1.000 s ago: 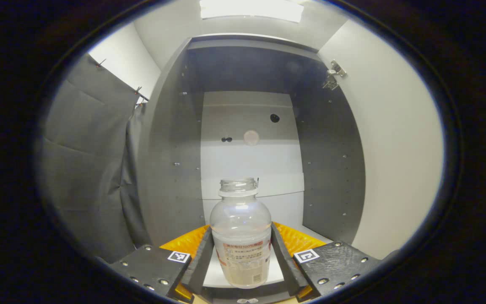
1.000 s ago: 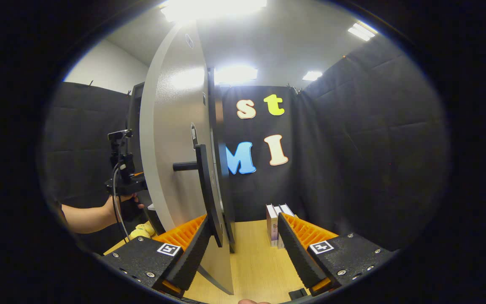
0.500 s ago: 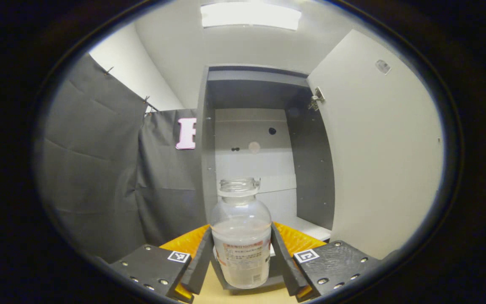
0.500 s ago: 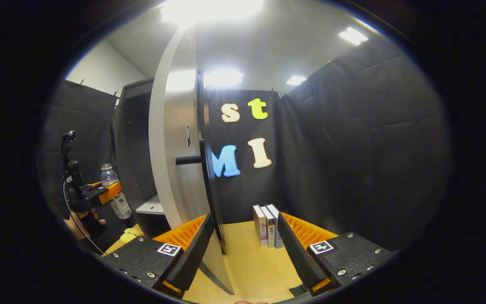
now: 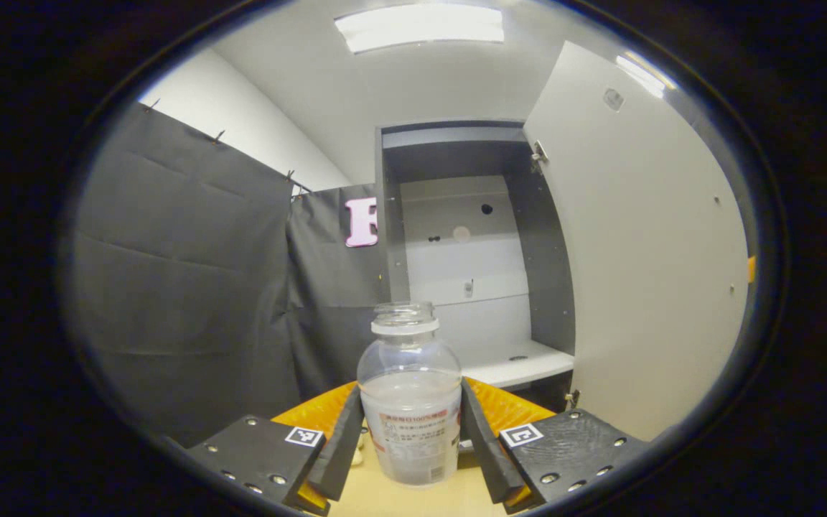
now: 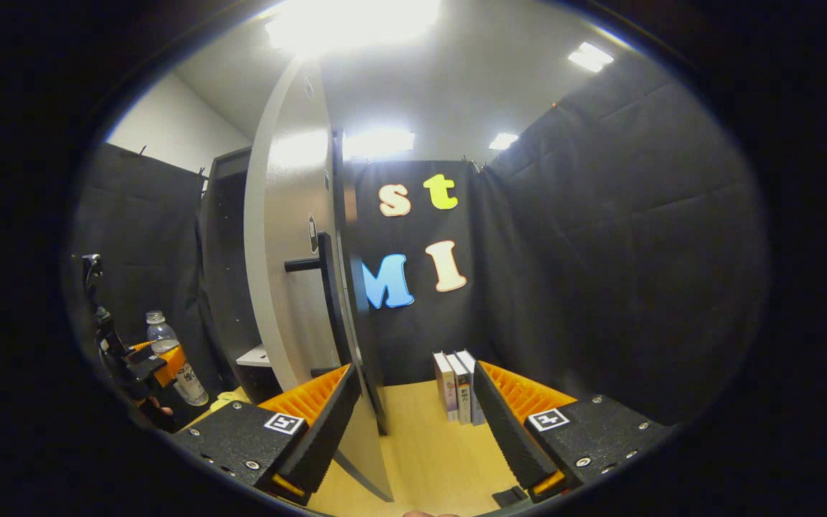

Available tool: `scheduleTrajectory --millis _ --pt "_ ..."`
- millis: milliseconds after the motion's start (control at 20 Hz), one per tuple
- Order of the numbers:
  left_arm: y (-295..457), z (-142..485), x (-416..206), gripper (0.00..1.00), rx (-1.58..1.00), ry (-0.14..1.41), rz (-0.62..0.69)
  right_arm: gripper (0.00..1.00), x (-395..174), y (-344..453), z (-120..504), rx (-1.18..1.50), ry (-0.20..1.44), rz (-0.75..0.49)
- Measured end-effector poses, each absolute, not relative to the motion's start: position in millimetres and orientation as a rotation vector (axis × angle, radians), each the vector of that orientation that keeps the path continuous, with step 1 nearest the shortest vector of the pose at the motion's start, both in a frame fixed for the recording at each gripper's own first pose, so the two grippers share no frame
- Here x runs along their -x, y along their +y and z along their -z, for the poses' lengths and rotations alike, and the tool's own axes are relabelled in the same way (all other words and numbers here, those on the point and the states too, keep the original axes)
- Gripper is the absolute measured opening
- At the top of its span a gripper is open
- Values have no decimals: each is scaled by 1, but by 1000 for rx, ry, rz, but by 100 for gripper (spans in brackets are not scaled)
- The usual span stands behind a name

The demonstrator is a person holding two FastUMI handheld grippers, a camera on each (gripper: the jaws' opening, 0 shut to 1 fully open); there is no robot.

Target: Open the cabinet door with the right hand, grasp the bottle in the cabinet with the left hand and place it on the coaster, then close the cabinet door with the right hand.

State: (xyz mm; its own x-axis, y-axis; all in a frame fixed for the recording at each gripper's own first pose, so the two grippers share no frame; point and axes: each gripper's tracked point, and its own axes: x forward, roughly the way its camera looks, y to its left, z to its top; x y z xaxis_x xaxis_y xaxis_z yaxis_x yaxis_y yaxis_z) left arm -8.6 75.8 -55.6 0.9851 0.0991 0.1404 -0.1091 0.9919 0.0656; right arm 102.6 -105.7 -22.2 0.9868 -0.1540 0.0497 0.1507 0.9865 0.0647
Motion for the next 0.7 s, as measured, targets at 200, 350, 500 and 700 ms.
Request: scheduleTrajectory --millis 200,350,500,700 --pt "78 119 35 72 -28 -141 -137 98 -110 -118 38 128 -81 171" --pt "79 167 47 72 -72 -157 -179 98 -119 -120 47 153 -122 163" --pt "66 210 59 74 -116 -180 -187 97 -135 -124 84 106 -77 151" --pt "65 282 57 72 -126 -146 -196 96 -139 -133 149 136 67 143"
